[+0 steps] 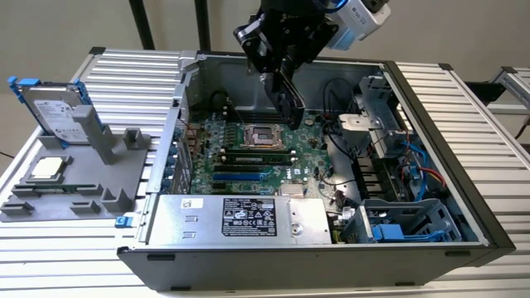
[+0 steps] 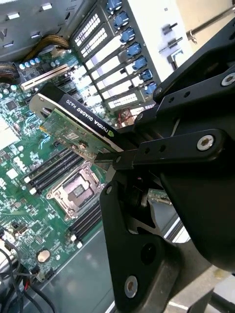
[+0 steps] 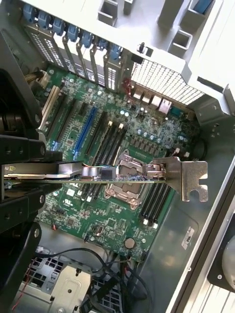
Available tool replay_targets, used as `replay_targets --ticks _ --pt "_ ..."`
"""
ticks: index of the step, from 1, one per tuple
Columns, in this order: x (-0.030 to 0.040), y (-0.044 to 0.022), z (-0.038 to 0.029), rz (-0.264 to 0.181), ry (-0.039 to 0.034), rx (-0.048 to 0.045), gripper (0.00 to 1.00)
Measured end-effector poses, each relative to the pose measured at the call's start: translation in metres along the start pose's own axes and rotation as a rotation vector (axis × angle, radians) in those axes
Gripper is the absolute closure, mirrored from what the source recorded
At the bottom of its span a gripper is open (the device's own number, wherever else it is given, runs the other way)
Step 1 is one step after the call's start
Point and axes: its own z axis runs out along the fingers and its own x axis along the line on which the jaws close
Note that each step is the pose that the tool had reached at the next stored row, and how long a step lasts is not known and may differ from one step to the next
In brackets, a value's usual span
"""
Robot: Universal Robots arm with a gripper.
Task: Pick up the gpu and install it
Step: 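Insert the gpu into the slot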
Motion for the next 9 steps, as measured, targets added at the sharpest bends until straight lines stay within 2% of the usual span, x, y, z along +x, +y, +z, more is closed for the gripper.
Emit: replay_targets --ticks 9 --pt "0.0 0.0 0.0 -0.045 0.0044 -0.001 1.0"
